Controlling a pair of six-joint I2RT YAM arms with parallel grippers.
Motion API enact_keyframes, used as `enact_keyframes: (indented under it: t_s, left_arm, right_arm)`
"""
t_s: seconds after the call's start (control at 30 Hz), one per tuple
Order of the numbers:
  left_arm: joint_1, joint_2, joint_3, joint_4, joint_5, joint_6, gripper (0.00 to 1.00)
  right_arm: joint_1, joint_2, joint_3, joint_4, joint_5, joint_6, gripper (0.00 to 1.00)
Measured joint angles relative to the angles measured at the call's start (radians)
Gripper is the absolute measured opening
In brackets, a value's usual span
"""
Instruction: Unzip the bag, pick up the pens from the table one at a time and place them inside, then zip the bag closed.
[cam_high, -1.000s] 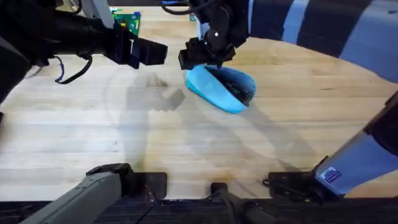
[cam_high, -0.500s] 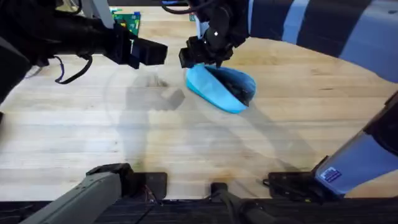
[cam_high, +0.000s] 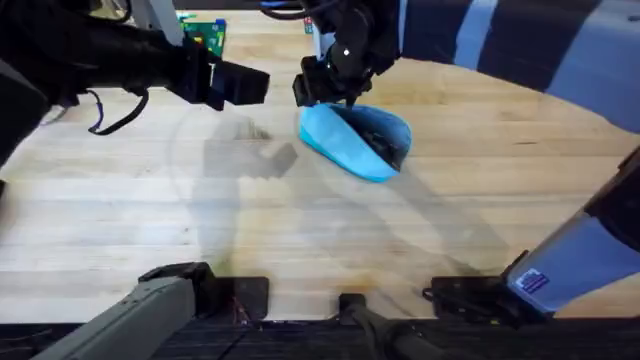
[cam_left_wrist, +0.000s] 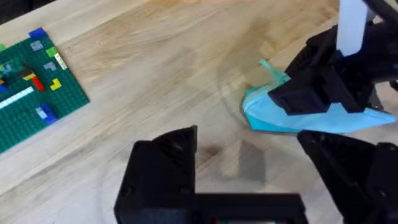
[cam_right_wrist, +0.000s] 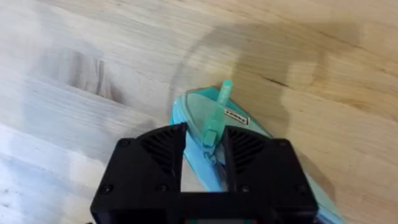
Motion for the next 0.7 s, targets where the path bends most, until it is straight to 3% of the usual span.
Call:
enact_keyframes:
  t_s: [0.4, 0.7]
  left_arm:
    - [0.000, 0.000, 0.000, -0.008, 0.000, 0.000, 0.992]
    - [0.000, 0.000, 0.000, -0.008, 0.000, 0.000, 0.993]
  right_arm:
    - [0.002, 0.000, 0.000, 0.000, -0.004, 0.000, 0.180]
    - [0.002, 0.000, 0.000, 0.000, -0.004, 0.000, 0.153]
